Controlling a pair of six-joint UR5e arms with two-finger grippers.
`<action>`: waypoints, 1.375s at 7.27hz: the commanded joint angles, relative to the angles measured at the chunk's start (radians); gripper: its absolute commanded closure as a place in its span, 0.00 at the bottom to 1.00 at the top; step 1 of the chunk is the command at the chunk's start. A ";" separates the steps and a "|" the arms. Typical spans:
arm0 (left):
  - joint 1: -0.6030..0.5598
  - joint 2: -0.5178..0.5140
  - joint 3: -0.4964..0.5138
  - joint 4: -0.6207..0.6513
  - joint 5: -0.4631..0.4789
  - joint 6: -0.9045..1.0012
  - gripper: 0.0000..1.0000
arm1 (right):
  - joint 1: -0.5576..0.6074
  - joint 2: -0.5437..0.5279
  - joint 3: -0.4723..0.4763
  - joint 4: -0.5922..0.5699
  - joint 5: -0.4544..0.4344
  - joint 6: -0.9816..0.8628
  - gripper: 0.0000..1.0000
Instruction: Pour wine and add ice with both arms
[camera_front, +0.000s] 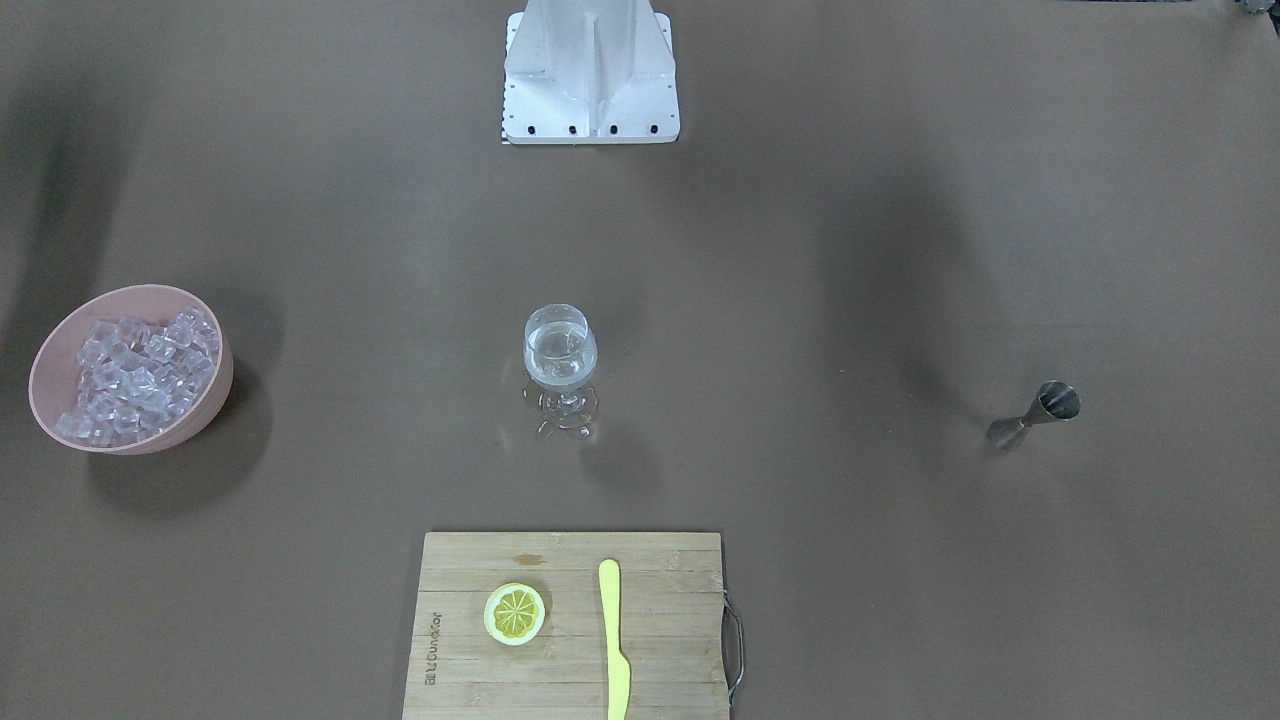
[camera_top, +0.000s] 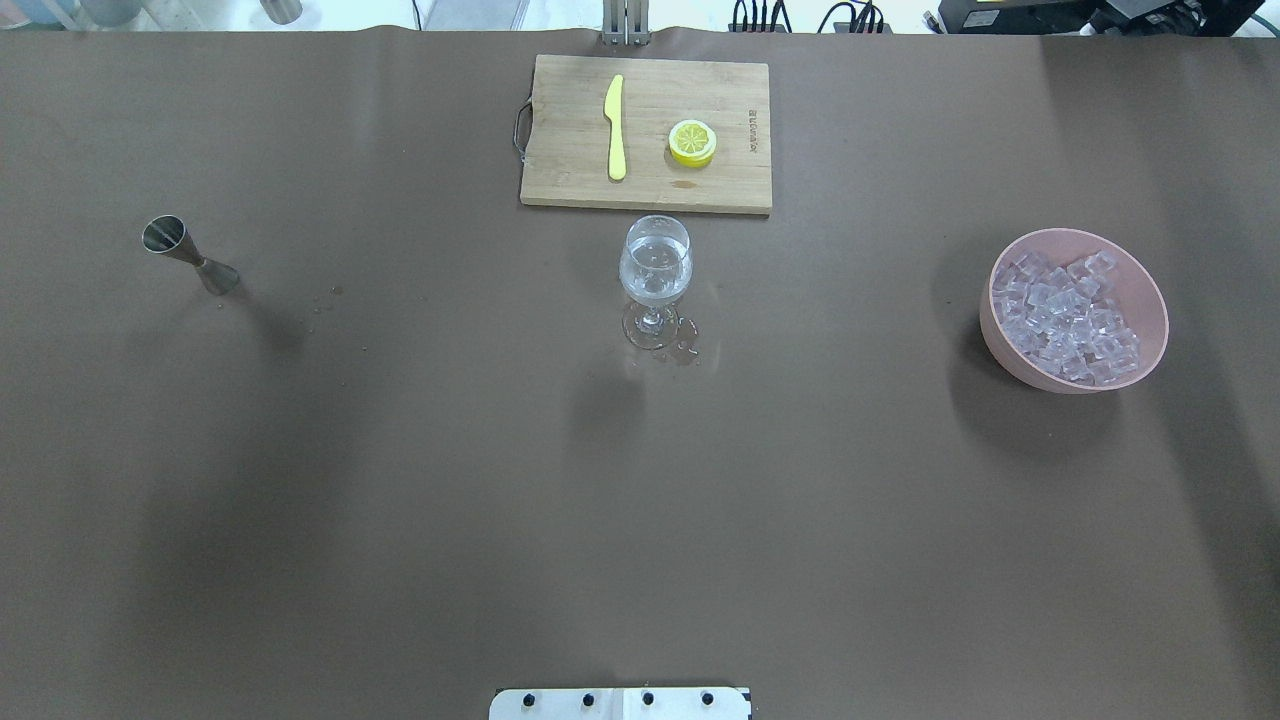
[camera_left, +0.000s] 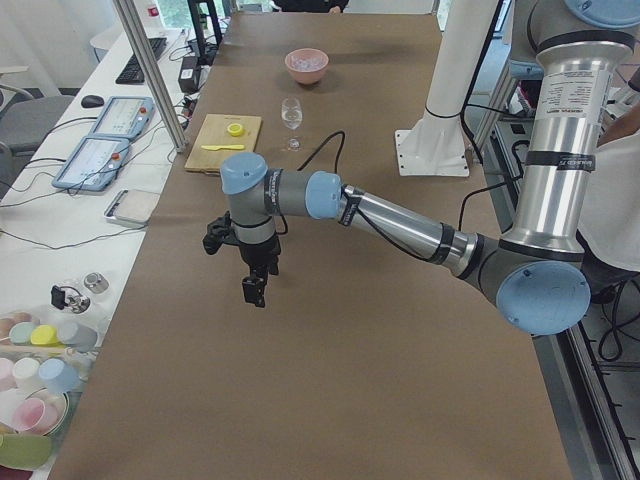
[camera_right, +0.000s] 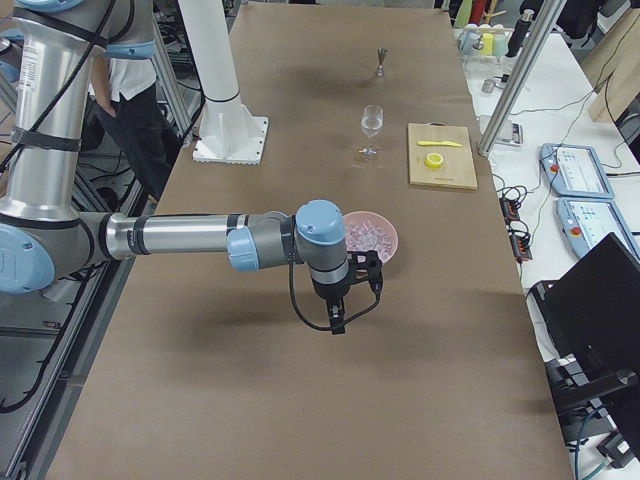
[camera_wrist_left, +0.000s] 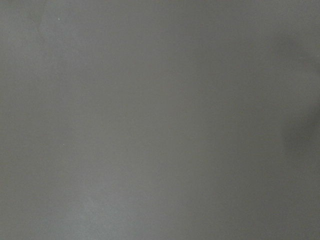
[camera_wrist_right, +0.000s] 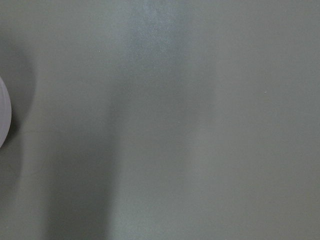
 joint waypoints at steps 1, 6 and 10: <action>-0.019 0.063 0.112 -0.174 -0.056 0.015 0.02 | 0.000 0.000 -0.001 0.000 0.000 -0.001 0.00; -0.017 0.088 0.143 -0.285 -0.049 0.008 0.02 | -0.056 0.064 0.045 0.000 0.018 0.159 0.00; -0.016 0.083 0.140 -0.288 -0.051 0.015 0.02 | -0.458 0.159 0.051 0.230 -0.162 0.808 0.00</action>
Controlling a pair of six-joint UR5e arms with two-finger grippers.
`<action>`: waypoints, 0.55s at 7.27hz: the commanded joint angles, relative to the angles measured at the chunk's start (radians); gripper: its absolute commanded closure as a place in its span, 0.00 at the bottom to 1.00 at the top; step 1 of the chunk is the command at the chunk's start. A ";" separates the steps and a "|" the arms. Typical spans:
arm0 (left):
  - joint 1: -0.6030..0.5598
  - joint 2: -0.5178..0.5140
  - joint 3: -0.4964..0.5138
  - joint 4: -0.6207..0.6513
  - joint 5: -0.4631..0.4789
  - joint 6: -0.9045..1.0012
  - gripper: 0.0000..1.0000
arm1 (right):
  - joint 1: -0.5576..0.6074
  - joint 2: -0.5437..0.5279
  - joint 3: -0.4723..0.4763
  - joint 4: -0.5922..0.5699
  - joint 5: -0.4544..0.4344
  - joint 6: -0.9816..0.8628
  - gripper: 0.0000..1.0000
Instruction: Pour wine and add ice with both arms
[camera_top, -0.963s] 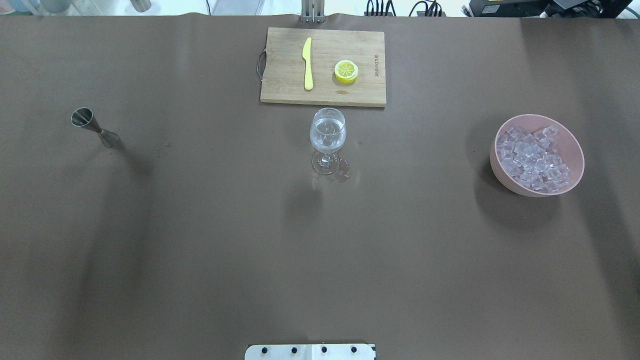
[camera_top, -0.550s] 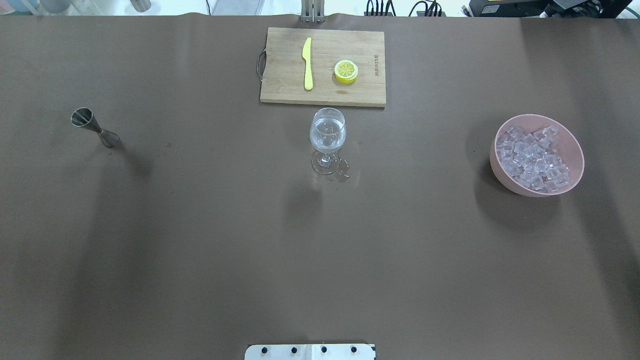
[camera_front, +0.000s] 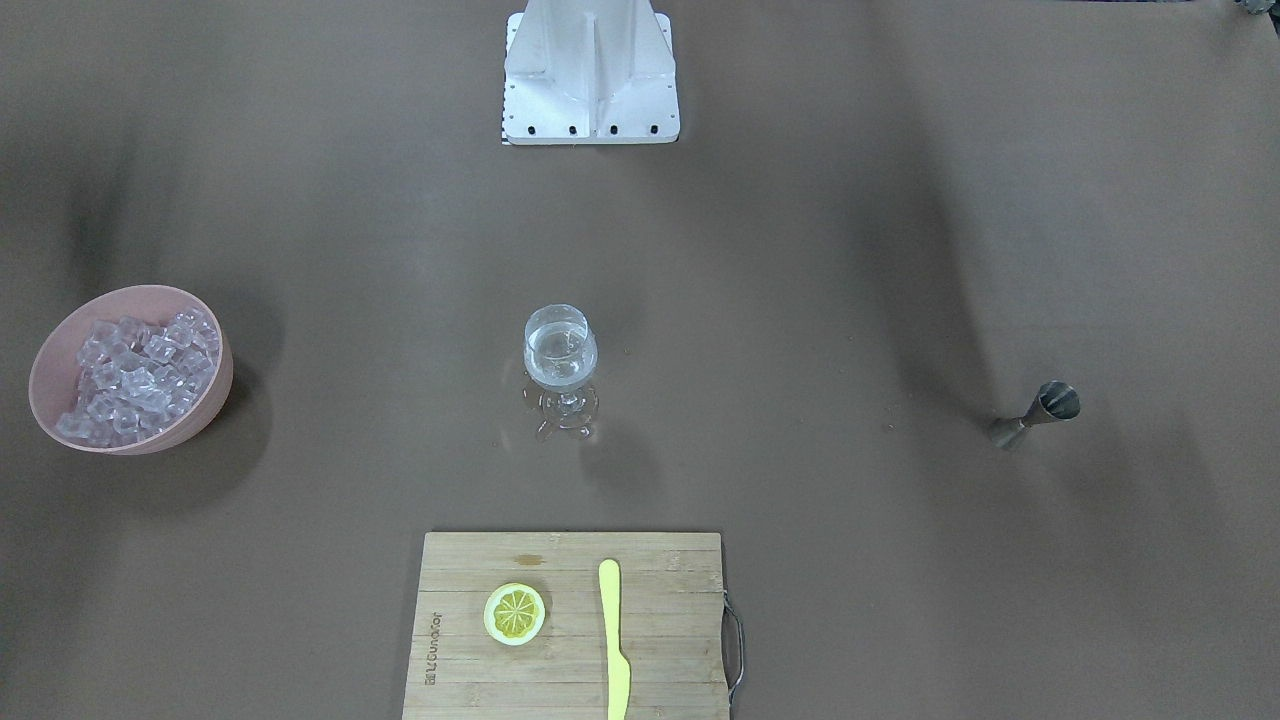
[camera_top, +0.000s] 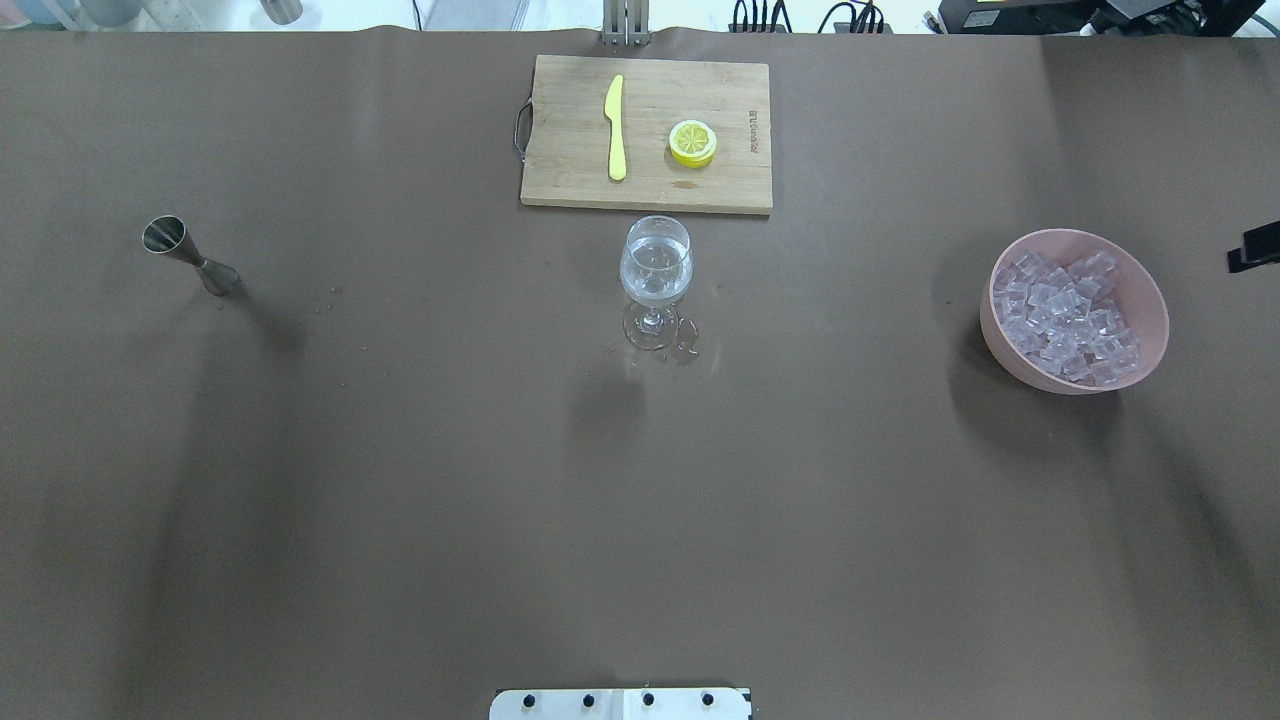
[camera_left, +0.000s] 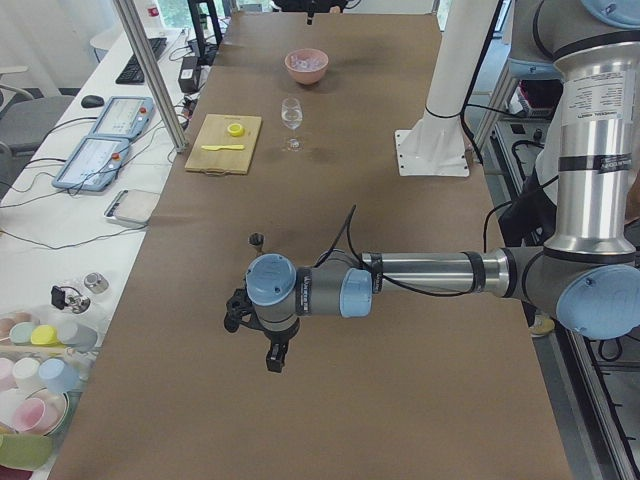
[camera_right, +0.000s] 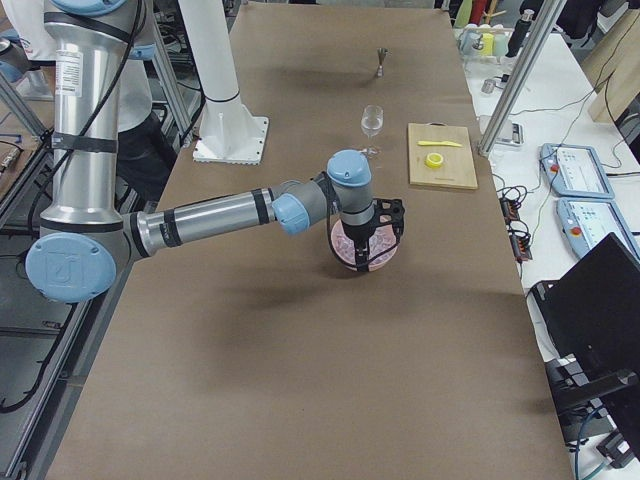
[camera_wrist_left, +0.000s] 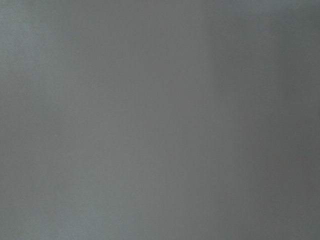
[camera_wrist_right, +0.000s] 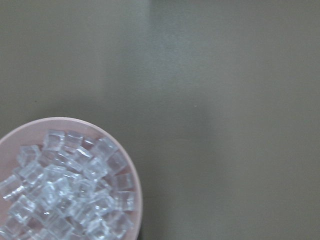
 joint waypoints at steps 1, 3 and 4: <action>0.000 -0.002 -0.001 -0.002 0.000 0.004 0.02 | -0.239 0.071 -0.003 0.075 -0.184 0.312 0.00; 0.000 0.000 0.002 -0.025 0.001 0.001 0.02 | -0.343 0.104 -0.039 0.075 -0.281 0.373 0.00; 0.000 0.001 0.002 -0.026 0.001 0.001 0.02 | -0.370 0.105 -0.051 0.076 -0.302 0.338 0.00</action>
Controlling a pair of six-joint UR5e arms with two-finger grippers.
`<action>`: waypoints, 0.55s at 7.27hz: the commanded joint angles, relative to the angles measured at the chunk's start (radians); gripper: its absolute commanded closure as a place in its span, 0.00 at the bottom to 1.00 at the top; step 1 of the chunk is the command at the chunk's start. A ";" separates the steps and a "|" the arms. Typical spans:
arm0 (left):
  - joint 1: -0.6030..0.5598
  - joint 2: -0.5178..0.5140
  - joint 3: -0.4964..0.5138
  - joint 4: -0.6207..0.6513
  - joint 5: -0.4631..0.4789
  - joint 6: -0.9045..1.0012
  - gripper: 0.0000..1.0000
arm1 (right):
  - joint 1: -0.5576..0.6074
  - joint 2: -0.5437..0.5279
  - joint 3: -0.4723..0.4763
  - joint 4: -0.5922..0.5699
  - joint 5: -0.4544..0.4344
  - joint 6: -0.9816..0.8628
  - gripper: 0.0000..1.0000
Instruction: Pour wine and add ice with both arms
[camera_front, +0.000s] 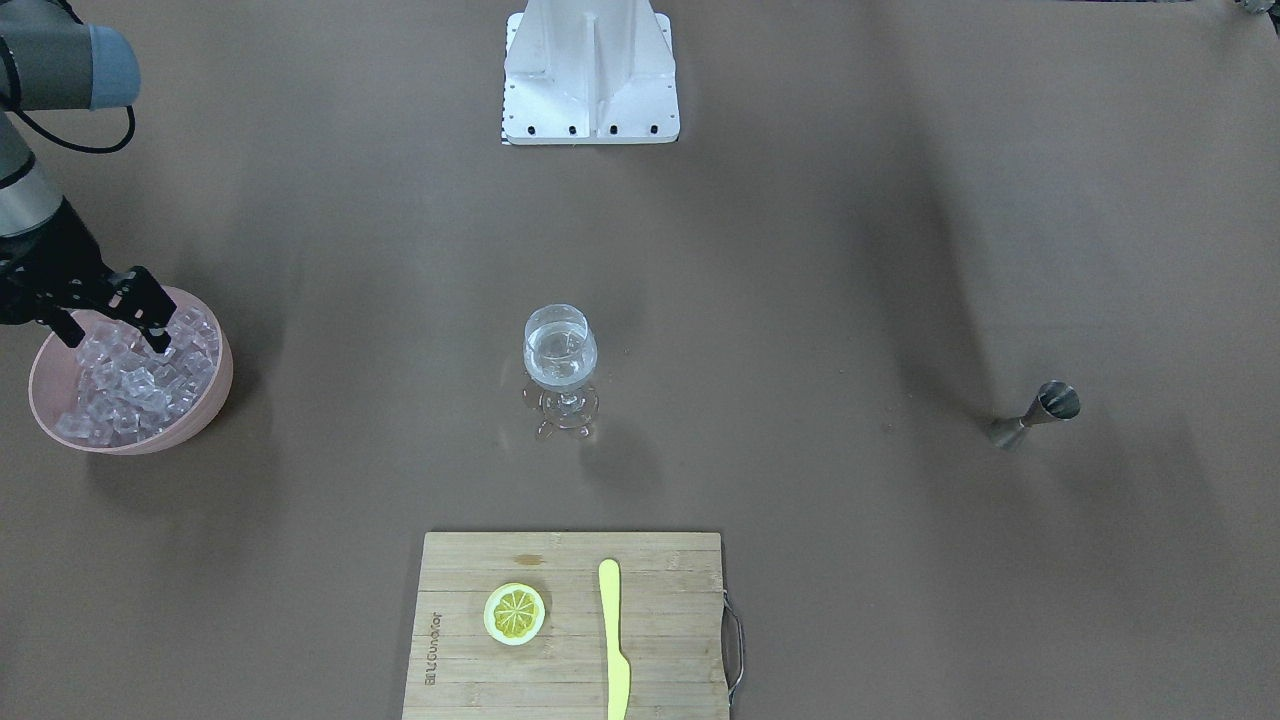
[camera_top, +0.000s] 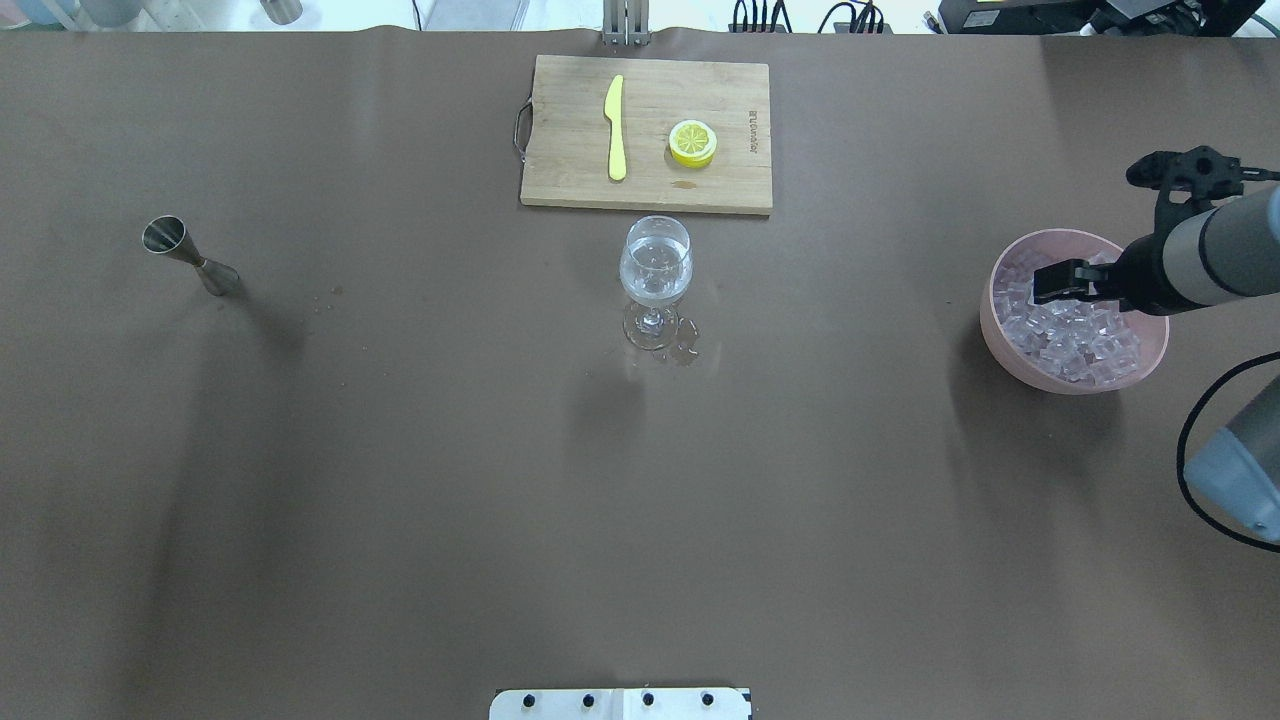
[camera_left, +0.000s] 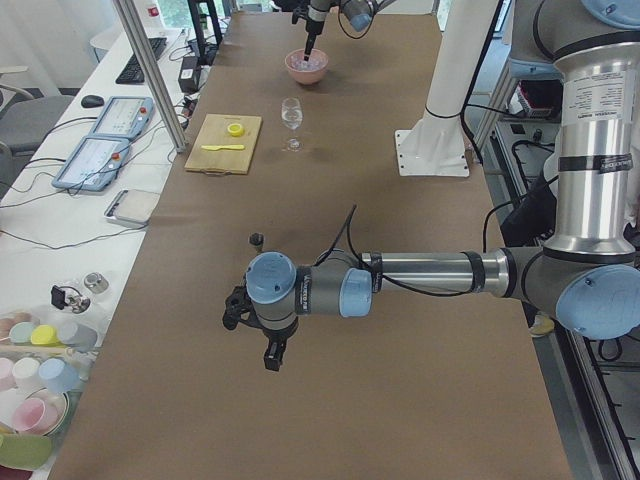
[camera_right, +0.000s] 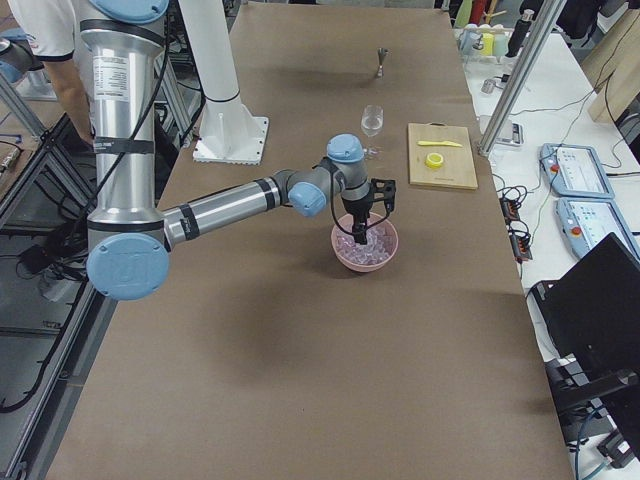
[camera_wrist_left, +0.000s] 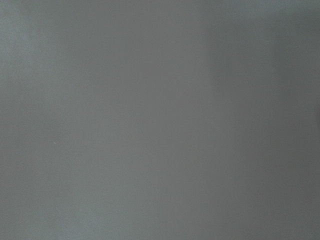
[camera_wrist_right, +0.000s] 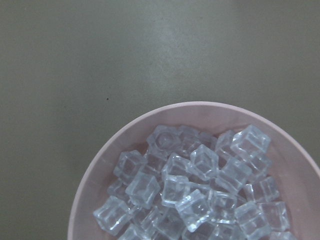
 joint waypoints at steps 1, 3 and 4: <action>0.000 0.002 0.001 -0.006 0.001 -0.001 0.02 | -0.044 0.005 -0.022 0.002 -0.052 -0.153 0.00; 0.000 0.005 0.001 -0.007 0.001 0.001 0.02 | -0.024 0.006 -0.036 -0.002 -0.040 -0.311 0.00; 0.000 0.005 0.001 -0.007 -0.001 0.001 0.02 | -0.007 0.008 -0.045 -0.002 -0.039 -0.373 0.00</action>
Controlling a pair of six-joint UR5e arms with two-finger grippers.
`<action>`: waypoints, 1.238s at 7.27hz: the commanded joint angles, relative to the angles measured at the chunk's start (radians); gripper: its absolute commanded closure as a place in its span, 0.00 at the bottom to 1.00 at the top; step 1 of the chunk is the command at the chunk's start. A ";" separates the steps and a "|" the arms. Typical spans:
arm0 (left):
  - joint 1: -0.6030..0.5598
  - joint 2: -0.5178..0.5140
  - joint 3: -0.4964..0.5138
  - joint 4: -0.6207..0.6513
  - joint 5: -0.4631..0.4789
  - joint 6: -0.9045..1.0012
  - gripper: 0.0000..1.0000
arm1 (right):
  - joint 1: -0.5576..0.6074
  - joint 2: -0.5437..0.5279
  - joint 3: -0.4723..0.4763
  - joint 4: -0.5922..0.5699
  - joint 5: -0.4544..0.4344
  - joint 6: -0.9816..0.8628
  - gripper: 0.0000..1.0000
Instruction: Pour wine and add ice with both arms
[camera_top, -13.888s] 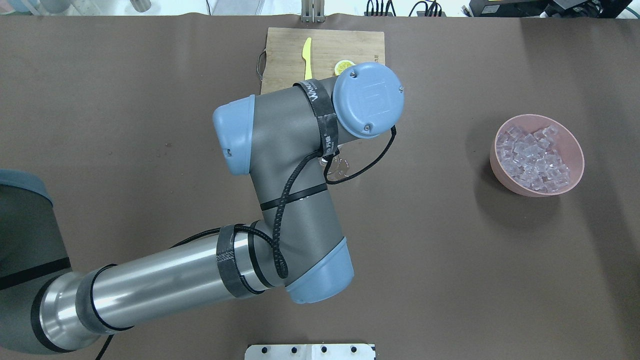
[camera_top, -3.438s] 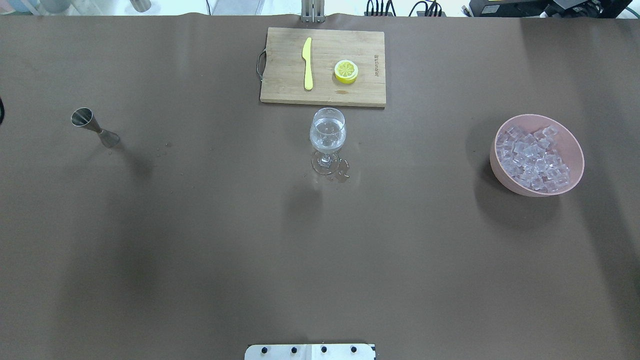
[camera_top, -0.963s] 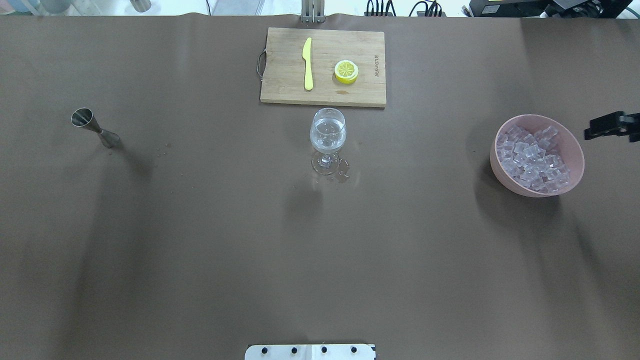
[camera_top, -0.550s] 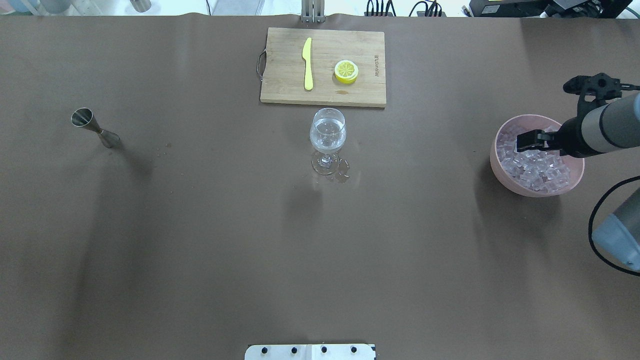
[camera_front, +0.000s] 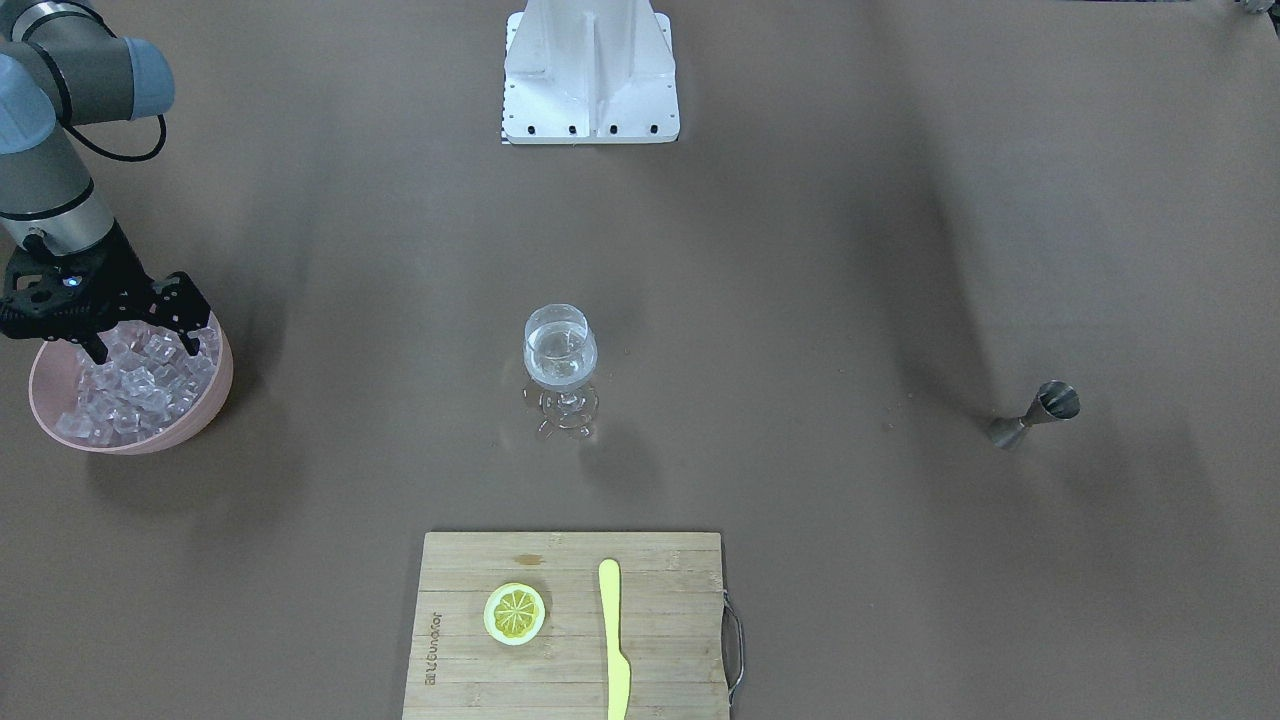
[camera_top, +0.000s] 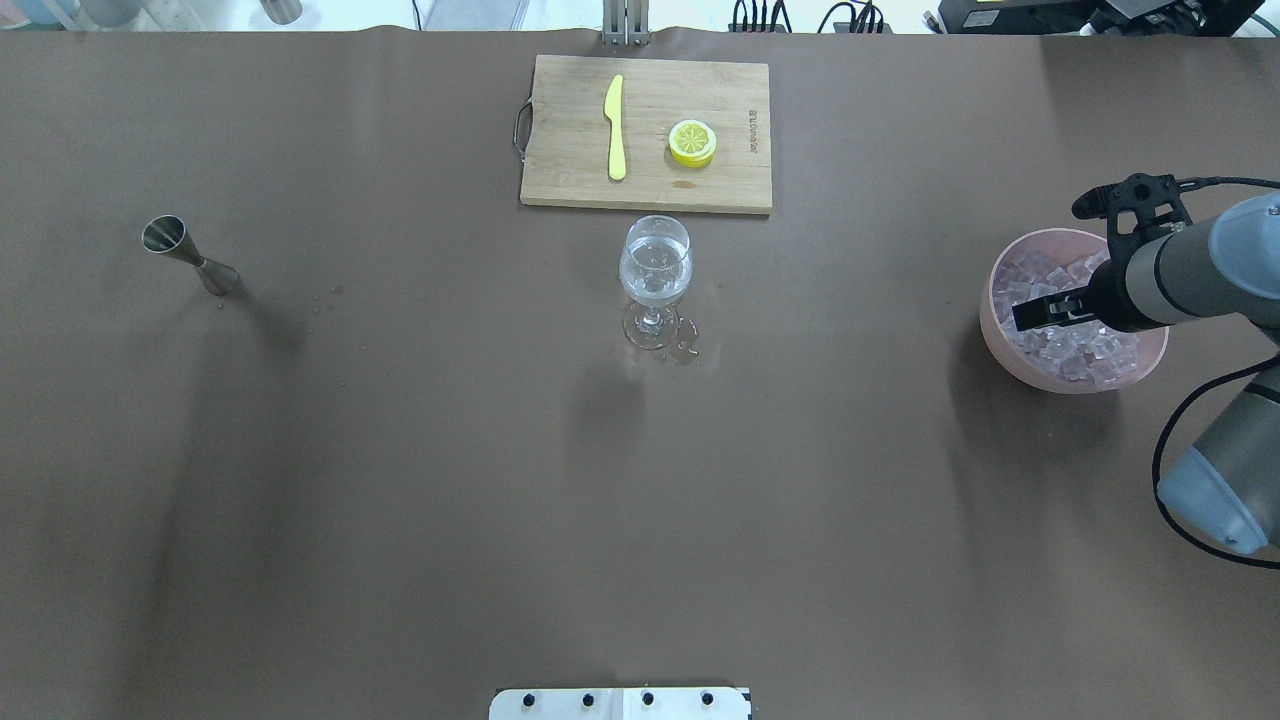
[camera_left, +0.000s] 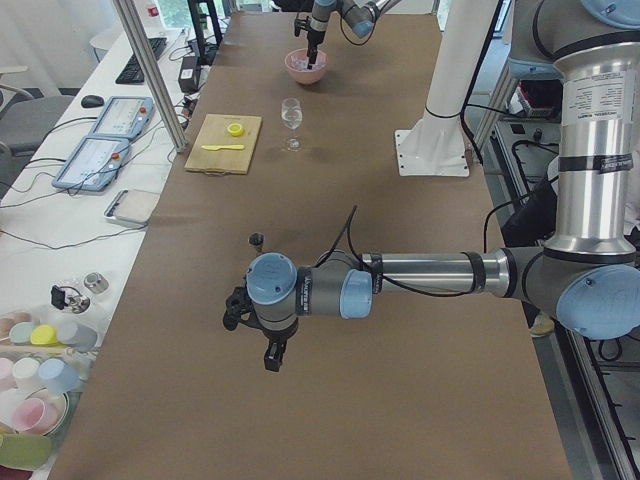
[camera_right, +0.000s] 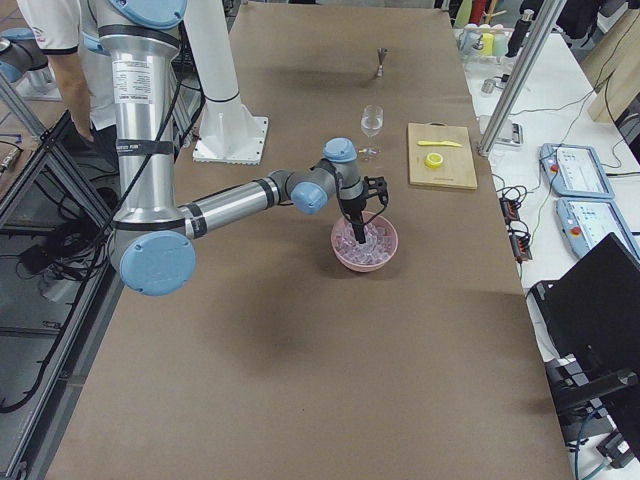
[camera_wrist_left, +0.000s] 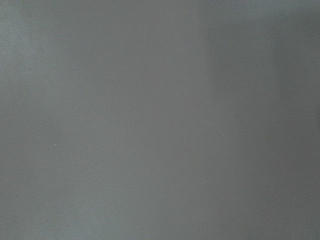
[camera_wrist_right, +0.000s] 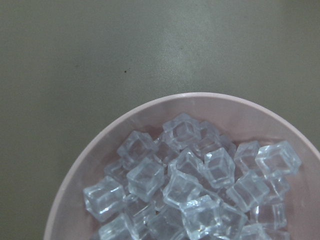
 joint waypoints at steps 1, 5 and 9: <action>0.000 0.001 0.002 0.000 -0.001 0.000 0.02 | 0.030 0.002 -0.013 -0.001 0.011 -0.108 0.00; 0.000 0.001 0.000 0.000 -0.001 0.002 0.02 | 0.028 0.034 -0.058 0.004 0.011 -0.149 0.28; 0.000 0.001 0.003 0.000 0.001 0.002 0.02 | 0.030 0.040 -0.065 0.004 0.012 -0.146 0.71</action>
